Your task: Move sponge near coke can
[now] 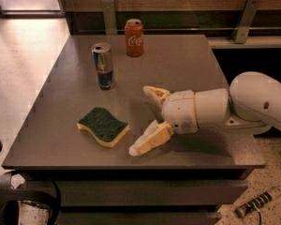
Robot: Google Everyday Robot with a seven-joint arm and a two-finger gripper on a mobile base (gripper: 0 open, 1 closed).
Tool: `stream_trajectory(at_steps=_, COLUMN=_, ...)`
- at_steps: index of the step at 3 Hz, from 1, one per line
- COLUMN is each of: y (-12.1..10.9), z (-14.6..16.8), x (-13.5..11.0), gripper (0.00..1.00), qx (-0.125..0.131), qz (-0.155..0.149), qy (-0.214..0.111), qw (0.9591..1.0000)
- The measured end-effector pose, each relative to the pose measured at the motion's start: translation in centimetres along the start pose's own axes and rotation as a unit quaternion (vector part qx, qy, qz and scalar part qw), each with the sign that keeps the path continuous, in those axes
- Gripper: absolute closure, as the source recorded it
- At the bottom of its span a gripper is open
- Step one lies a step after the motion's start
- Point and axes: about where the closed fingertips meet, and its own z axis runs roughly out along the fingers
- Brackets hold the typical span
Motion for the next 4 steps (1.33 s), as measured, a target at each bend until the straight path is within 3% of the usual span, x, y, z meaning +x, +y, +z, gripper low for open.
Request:
stream_trajectory(at_steps=3, y=2.2, z=6.1, x=-0.3, gripper=0.0, qx=-0.033, qz=-0.012, qy=-0.048, qw=0.9982)
stream_trajectory(at_steps=4, y=2.5, z=7.1, x=0.4, gripper=0.1, qx=-0.039, qz=-0.011, qy=-0.049, qw=0.998)
